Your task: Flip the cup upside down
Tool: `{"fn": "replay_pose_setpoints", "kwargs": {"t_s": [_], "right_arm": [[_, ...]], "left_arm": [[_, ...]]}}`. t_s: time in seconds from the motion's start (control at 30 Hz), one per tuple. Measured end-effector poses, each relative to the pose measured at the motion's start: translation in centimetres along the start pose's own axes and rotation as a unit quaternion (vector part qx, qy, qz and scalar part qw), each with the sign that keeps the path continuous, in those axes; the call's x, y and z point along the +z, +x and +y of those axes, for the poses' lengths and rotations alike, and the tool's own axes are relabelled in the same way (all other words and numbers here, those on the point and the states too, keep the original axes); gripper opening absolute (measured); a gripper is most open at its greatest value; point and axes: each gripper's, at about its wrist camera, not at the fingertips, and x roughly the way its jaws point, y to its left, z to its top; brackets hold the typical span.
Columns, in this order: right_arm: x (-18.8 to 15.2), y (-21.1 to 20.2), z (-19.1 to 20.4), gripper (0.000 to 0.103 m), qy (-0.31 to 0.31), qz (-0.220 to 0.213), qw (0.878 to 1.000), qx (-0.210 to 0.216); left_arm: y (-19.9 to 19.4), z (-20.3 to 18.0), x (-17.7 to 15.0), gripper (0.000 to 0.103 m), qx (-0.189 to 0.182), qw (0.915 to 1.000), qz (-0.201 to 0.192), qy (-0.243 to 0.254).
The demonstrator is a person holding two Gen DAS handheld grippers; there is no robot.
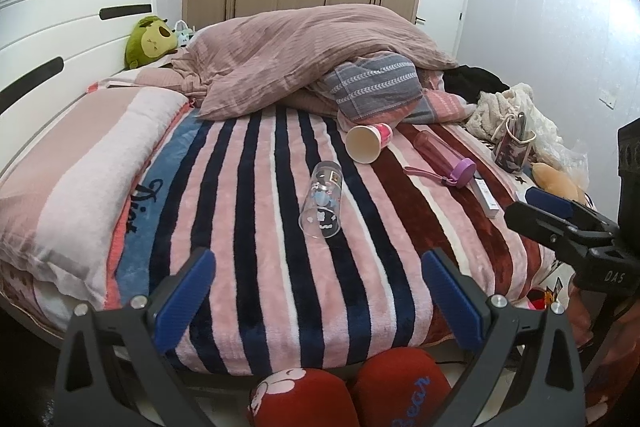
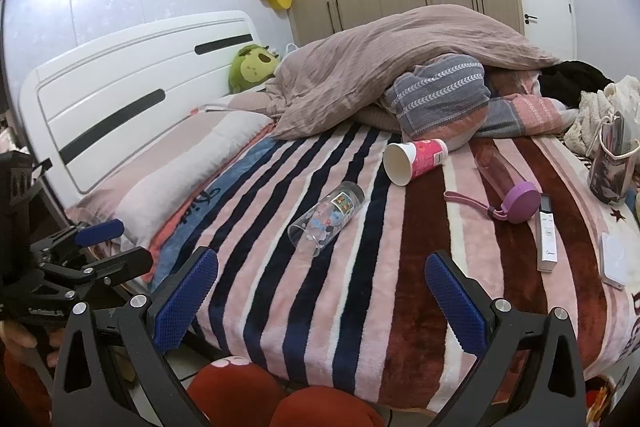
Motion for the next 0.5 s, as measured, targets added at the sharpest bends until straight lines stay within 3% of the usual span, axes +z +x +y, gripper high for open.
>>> {"fn": "replay_pose_setpoints", "kwargs": {"t_s": [0.5], "right_arm": [[-0.9, -2.2, -0.3, 0.103, -0.003, -0.018, 1.000, 0.022]], "left_arm": [[-0.7, 0.3, -0.3, 0.102, -0.009, 0.9999, -0.009, -0.006]]}}
